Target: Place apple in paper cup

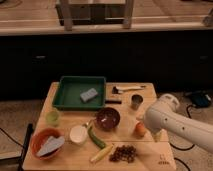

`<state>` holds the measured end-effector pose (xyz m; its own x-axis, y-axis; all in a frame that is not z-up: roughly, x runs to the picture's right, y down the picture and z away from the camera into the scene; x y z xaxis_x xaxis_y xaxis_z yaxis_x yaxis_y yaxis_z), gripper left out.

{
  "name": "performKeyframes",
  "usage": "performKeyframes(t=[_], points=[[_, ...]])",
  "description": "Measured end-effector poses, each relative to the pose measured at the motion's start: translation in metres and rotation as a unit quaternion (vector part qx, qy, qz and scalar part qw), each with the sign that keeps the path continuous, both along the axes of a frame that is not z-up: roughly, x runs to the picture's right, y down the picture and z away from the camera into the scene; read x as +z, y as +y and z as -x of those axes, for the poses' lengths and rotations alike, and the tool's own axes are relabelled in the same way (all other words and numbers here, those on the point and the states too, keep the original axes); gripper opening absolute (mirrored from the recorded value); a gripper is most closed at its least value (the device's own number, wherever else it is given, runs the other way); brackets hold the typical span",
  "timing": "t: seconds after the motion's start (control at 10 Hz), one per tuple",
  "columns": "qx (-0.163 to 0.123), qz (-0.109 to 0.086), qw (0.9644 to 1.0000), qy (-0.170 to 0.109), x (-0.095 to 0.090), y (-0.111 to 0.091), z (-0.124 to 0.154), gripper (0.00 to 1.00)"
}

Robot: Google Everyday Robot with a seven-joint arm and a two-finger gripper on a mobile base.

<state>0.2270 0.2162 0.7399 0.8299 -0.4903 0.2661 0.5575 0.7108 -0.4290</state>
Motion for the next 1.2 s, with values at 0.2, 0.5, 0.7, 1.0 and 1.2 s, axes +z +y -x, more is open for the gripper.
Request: performKeyframes(t=[0.2, 0.5, 0.7, 1.0, 1.2], points=[[-0.002, 0.002, 1.0, -0.006, 0.002, 0.002, 0.0, 0.8], [-0.009, 0.003, 0.9999, -0.013, 0.006, 0.003, 0.001, 0.8], [-0.012, 0.004, 0.9998, -0.018, 0.008, 0.004, 0.001, 0.8], [-0.018, 0.004, 0.9995, -0.024, 0.012, 0.006, 0.002, 0.8], [-0.025, 0.004, 0.9993, -0.028, 0.014, 0.006, 0.002, 0.8]])
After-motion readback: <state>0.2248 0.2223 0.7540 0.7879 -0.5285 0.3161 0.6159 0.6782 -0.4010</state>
